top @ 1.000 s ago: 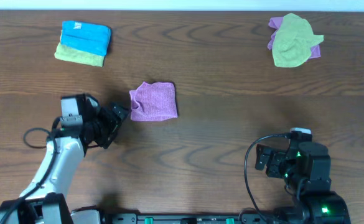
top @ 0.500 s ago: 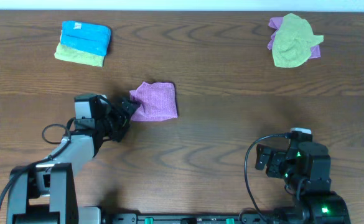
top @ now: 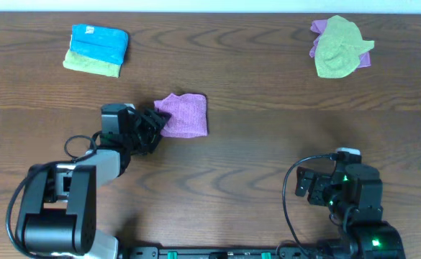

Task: Fold the cloth
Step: 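Grasp the folded purple cloth with the left gripper and lift it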

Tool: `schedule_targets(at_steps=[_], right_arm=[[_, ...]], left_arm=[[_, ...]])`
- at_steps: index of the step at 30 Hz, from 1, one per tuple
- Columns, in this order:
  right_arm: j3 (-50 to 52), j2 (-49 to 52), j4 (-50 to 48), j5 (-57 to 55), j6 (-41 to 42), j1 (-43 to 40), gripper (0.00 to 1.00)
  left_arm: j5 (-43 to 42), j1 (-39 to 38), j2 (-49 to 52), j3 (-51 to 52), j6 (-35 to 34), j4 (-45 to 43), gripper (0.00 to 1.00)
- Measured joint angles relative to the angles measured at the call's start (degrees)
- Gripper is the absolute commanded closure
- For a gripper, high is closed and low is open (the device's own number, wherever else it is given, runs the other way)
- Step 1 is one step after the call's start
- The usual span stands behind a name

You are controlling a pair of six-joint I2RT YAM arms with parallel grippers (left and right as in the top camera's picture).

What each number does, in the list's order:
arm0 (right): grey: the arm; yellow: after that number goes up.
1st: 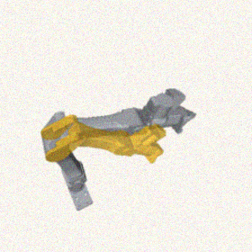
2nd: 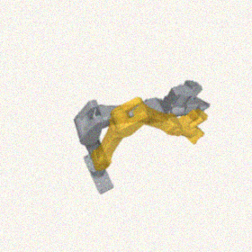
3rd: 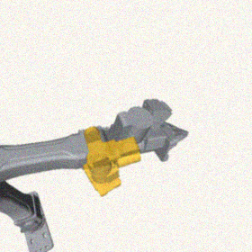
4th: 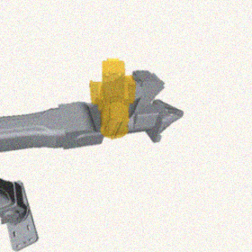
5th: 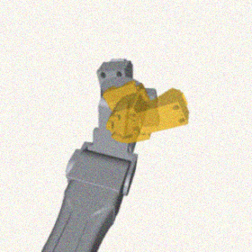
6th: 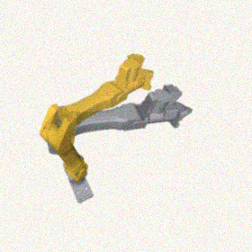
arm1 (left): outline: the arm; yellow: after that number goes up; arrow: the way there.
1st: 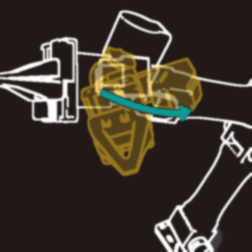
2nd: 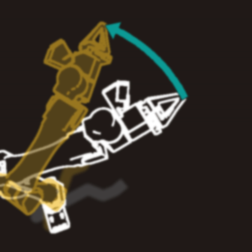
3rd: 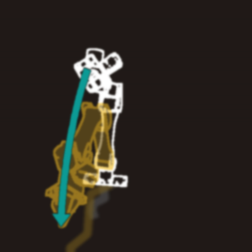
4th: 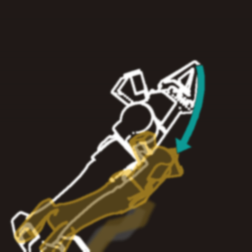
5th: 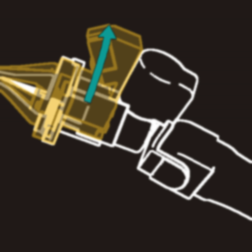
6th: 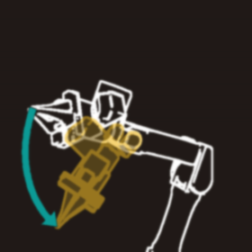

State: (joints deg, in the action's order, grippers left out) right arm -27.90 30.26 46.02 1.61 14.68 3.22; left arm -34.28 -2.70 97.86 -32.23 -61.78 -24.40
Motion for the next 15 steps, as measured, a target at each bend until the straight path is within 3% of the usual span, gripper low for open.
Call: schedule_targets(at_steps=[2, 6, 8, 15], right_arm=[[0.0, 0.0, 0.0, 0.0, 0.0, 0.0, 0.01], [0.0, 0.0, 0.0, -0.1, 0.0, 0.0, 0.01], [0.0, 0.0, 0.0, -0.1, 0.0, 0.0, 0.01], [0.0, 0.0, 0.0, -0.1, 0.0, 0.0, 0.01]], left_arm=[[0.2, -0.1, 1.1, 0.0, -0.2, -1.5, 0.60], [0.7, -0.1, 3.9, 0.1, -0.1, -5.6, 0.73], [0.8, -0.2, 5.1, 0.1, 0.3, -7.8, 0.94], [0.8, -0.2, 6.5, -0.3, 4.7, -9.2, 0.94]])
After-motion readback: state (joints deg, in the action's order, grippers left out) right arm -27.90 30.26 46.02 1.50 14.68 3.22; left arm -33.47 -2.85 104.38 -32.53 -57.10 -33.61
